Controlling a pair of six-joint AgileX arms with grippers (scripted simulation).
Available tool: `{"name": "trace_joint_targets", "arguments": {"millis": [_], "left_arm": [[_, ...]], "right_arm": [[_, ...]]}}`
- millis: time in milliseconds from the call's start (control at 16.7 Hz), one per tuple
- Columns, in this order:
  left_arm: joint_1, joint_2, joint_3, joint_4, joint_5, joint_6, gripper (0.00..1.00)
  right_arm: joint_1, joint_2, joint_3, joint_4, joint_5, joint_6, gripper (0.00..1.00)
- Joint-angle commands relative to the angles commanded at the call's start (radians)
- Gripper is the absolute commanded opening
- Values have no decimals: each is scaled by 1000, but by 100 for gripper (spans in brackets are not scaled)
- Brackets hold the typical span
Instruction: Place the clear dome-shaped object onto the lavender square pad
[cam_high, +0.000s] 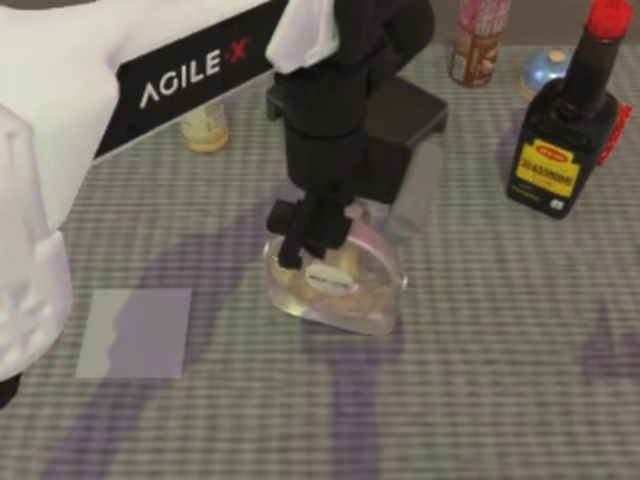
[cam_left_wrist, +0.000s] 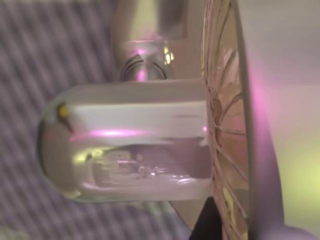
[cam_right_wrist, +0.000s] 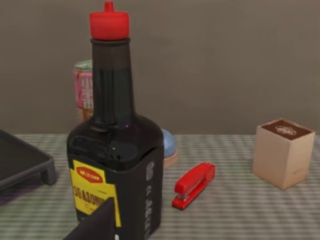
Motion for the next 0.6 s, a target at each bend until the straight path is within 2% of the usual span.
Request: {"name": "trace_joint_targets", "arguments": {"millis": [360,600], "left_arm": [[13,29,211,-178,0,0,0],[17,31,238,-204,1,-2,0]], "right_arm": [[0,0,0,0,0,0,100],[0,0,0,0,0,0,100]]}}
